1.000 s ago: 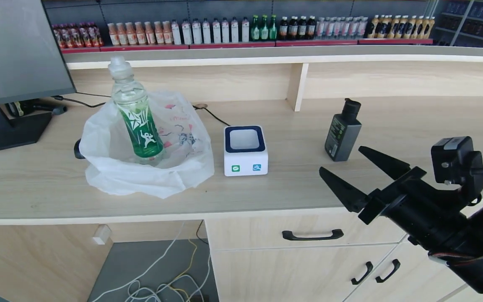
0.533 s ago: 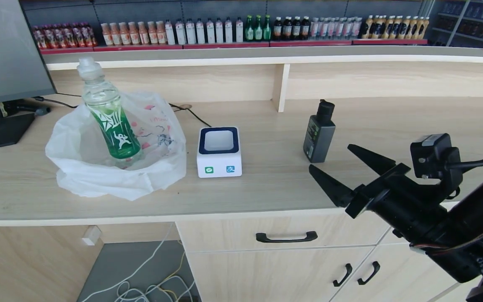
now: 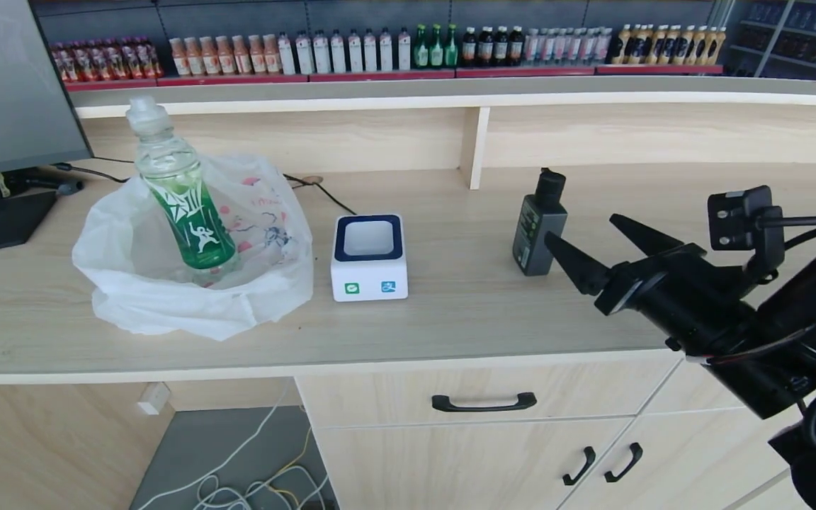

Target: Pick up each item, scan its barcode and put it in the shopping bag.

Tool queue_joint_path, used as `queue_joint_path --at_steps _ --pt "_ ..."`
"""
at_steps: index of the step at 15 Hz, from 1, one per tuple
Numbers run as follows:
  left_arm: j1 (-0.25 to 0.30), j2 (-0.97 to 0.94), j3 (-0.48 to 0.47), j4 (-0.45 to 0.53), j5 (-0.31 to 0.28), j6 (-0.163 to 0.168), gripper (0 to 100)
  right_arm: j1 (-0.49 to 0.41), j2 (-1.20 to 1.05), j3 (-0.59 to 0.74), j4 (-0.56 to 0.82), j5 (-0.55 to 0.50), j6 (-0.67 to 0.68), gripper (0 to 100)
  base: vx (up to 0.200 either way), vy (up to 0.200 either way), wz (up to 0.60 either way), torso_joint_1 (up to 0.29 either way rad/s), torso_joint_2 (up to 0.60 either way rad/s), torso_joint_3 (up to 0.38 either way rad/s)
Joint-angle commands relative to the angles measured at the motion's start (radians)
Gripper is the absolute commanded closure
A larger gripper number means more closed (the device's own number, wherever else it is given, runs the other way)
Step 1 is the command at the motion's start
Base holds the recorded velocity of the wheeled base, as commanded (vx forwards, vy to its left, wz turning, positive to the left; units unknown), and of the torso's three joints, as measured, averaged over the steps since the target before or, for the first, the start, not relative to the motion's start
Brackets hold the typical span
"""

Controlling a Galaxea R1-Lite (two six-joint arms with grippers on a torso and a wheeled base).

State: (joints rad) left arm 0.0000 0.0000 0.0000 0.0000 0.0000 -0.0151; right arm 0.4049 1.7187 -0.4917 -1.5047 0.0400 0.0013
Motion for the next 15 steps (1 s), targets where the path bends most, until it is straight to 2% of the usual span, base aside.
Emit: queue_joint_path --at_steps 1,4,7,8,10,15 --pt "0.000 0.000 0.000 0.000 0.000 0.000 0 -0.023 0.002 -0.097 0.066 0.001 0.016 0 0.000 0.000 0.00 0.000 0.00 0.000" --pt "0.000 0.000 0.000 0.000 0.000 0.000 0 -0.032 -0.004 -0.263 0.238 0.003 0.017 0 0.000 0.000 0.00 0.000 0.00 0.000" --pt "0.000 0.000 0.000 0.000 0.000 0.001 0 -0.023 0.016 -0.303 0.333 0.006 0.014 0 0.000 0.000 0.00 0.000 0.00 0.000" --pt "-0.002 0.000 0.000 0.000 0.000 0.012 0 -0.024 0.035 -0.327 0.337 0.006 0.014 0 0.000 0.000 0.00 0.000 0.00 0.000" --pt "0.000 0.000 0.000 0.000 0.000 0.012 0 -0.024 0.088 -0.396 0.336 0.008 0.014 0 0.000 0.000 0.00 0.000 0.00 0.000" --pt "0.000 0.000 0.000 0.000 0.000 0.009 0 -0.023 0.159 -0.424 0.337 0.011 0.011 0 0.000 0.000 0.00 0.000 0.00 0.000"
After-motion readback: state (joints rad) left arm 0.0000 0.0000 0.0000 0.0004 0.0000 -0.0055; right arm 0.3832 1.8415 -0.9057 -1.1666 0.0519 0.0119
